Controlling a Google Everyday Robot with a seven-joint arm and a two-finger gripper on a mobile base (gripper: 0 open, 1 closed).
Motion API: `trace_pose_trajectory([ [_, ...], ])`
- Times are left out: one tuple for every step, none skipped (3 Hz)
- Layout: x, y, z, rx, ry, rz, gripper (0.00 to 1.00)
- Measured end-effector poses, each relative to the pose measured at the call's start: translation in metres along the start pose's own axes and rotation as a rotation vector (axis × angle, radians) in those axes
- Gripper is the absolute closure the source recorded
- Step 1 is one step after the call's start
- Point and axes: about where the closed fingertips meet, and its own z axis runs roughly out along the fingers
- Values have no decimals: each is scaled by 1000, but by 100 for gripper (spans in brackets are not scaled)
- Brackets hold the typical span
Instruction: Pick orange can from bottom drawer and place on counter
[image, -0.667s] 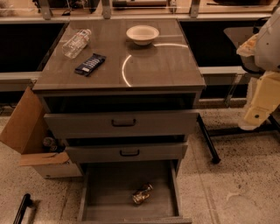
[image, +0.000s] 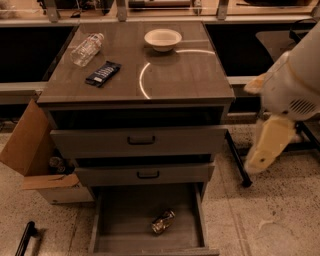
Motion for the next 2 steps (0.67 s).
trace_pose_trajectory([
  [-22,42,85,-107,-93,-15,0],
  [-23,41,83,-105,-94,-16,0],
])
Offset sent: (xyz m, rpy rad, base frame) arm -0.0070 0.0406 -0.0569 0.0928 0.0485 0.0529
